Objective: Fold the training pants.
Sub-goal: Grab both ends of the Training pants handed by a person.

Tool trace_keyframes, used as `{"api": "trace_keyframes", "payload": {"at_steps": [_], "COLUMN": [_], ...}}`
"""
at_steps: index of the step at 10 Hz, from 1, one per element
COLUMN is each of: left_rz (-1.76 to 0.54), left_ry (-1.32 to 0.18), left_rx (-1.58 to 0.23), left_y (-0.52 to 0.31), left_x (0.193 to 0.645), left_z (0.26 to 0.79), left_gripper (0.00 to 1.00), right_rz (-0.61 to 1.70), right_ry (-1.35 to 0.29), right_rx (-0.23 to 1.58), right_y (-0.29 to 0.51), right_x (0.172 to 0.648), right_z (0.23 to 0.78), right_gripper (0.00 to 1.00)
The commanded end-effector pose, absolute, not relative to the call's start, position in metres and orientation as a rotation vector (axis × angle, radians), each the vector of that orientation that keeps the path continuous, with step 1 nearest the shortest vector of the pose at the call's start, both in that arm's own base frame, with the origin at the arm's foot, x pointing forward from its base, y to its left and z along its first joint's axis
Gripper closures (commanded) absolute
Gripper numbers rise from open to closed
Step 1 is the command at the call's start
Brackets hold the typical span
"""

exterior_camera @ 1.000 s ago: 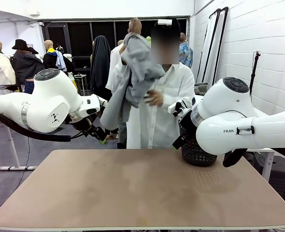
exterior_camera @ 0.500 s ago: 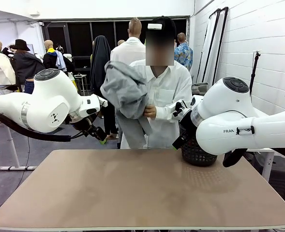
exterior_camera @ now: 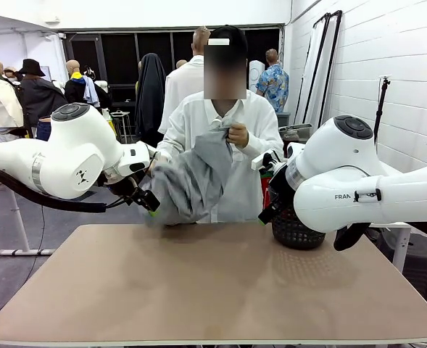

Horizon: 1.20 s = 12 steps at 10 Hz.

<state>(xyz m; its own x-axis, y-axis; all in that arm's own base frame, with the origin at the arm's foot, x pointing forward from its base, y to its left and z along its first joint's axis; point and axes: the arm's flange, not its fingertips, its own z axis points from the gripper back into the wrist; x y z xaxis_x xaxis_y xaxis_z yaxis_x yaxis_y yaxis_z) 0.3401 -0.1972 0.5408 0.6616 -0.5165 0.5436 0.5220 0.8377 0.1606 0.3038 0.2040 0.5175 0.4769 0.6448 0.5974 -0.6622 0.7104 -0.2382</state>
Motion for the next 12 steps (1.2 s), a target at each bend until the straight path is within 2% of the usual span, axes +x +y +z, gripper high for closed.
{"api": "trace_keyframes", "payload": {"at_steps": [1,12], "left_rz": [-0.591,-0.591], "left_ry": [-0.612,-0.612], "left_rx": [-0.009,-0.009], "left_y": [-0.1975,-0.1975], "left_x": [0.3399,0.3399], "left_z": [0.5408,0.5408], "left_gripper": [0.0,0.0], "right_rz": [0.802,0.802], "right_ry": [-0.719,-0.719], "right_rx": [0.026,0.026], "right_y": [0.2037,0.2037], "right_x": [0.304,0.304], "right_z": [0.5176,0.5176], "right_gripper": [0.0,0.0]}}
